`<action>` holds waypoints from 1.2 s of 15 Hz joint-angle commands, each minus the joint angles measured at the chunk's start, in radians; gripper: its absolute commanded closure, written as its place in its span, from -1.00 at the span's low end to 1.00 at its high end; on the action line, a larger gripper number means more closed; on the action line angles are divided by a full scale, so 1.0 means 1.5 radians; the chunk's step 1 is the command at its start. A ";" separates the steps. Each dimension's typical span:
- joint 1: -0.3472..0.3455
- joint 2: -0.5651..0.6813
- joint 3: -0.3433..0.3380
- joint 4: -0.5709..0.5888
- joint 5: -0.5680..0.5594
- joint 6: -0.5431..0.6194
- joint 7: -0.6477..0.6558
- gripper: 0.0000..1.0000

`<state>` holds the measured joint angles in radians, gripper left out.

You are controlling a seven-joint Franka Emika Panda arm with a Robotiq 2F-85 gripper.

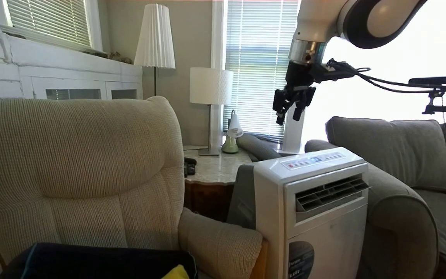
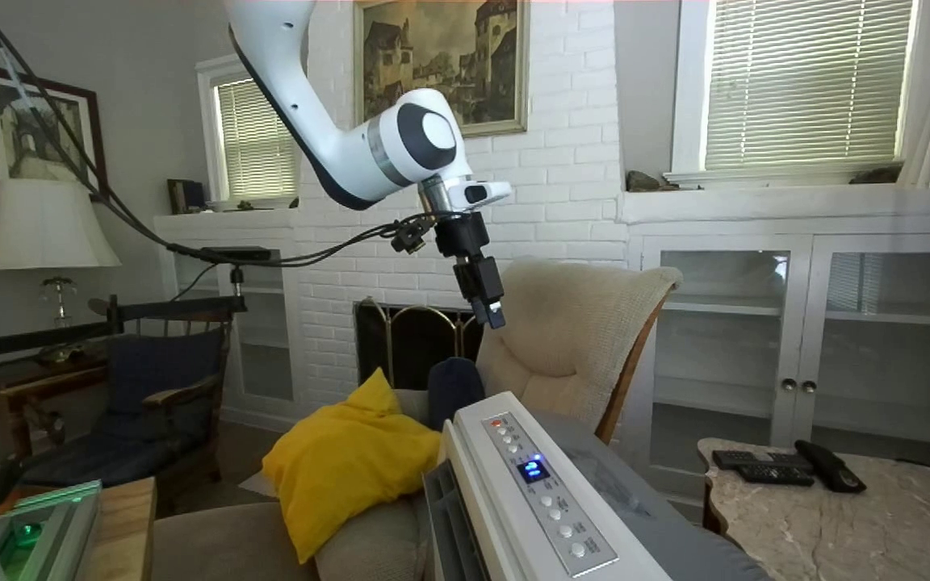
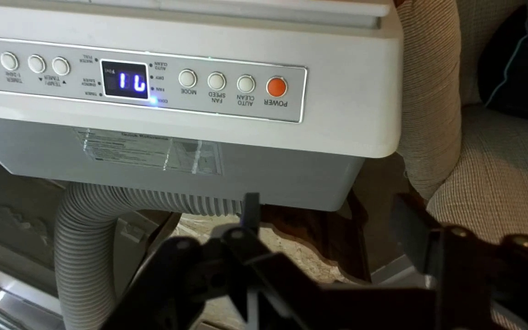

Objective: Move the yellow cushion to the chair on the left then press a button to switch the aircon off

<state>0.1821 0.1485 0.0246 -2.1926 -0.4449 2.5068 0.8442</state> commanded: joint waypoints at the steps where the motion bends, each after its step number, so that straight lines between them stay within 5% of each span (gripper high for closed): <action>1: -0.008 0.002 -0.009 -0.020 -0.005 0.026 0.021 0.12; 7: -0.011 0.004 -0.013 -0.039 0.003 0.022 0.017 0.96; 18: -0.011 0.015 -0.012 -0.080 0.010 0.031 0.014 1.00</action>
<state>0.1699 0.1700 0.0056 -2.2843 -0.4429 2.5156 0.8609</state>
